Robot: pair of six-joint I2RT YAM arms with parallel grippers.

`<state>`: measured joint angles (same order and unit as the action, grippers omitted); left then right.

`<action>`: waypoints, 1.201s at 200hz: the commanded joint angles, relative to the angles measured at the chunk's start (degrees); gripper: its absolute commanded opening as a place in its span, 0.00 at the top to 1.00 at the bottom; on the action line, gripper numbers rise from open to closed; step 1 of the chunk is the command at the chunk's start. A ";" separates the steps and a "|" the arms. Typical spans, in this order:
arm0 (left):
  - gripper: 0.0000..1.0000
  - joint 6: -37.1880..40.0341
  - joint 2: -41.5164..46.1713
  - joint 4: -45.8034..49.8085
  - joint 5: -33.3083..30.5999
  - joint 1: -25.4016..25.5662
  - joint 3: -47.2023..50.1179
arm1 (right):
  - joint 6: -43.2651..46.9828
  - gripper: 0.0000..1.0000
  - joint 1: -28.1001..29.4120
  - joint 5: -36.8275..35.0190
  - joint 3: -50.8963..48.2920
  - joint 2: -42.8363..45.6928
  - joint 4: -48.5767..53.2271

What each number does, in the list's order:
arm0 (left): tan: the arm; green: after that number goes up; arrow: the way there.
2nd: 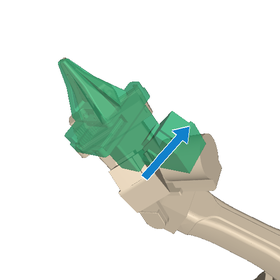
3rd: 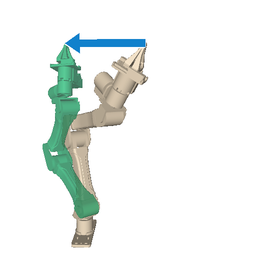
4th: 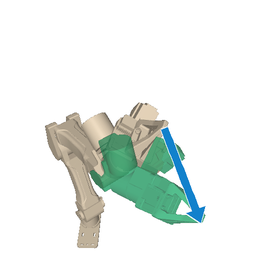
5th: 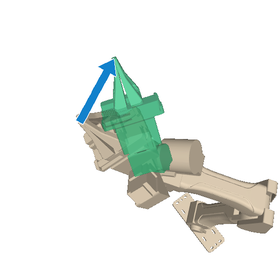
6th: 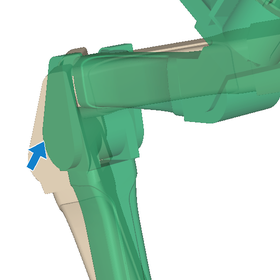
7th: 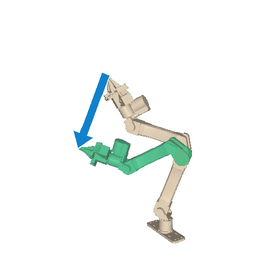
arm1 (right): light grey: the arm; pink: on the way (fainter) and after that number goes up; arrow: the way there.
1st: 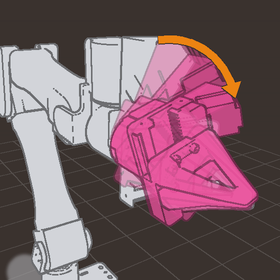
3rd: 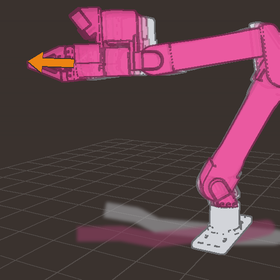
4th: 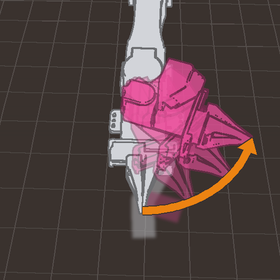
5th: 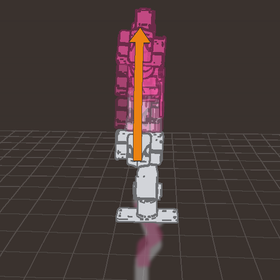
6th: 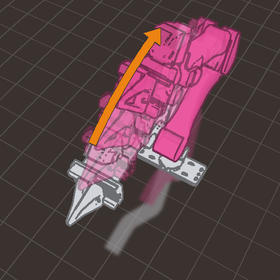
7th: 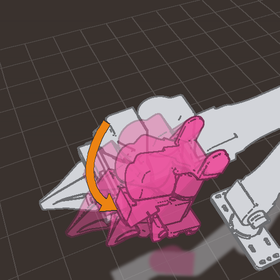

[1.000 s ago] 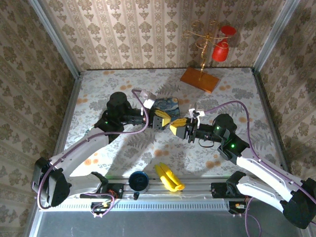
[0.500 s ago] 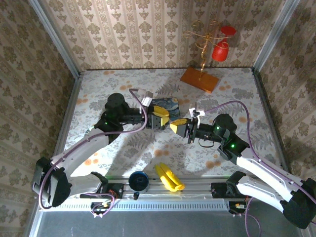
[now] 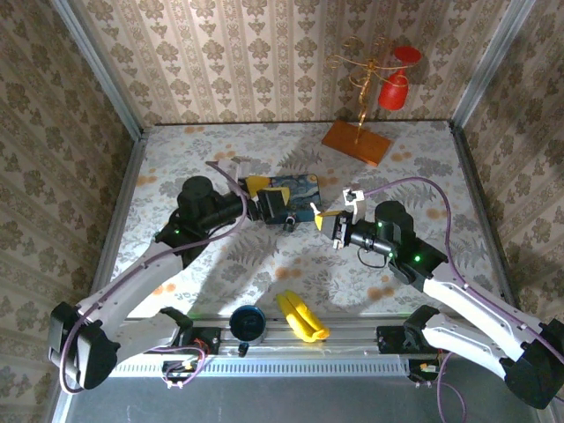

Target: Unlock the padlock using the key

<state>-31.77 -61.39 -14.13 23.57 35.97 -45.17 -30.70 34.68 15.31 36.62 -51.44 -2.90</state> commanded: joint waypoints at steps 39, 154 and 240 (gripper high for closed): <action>0.00 -6.30 -6.95 15.32 -26.52 6.81 -1.07 | -5.78 1.00 -1.31 -11.45 1.79 1.38 16.11; 0.00 -4.35 -27.83 28.80 -41.29 17.63 -11.32 | -10.61 1.00 -6.02 -15.68 -1.99 3.45 25.60; 0.01 3.75 -43.21 38.54 -46.77 20.69 -25.32 | -11.53 1.00 -6.02 -16.65 -3.35 3.80 25.45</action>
<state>-32.03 -101.34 18.52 -20.21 56.49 -66.57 -40.99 28.86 0.32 34.35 -48.36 21.69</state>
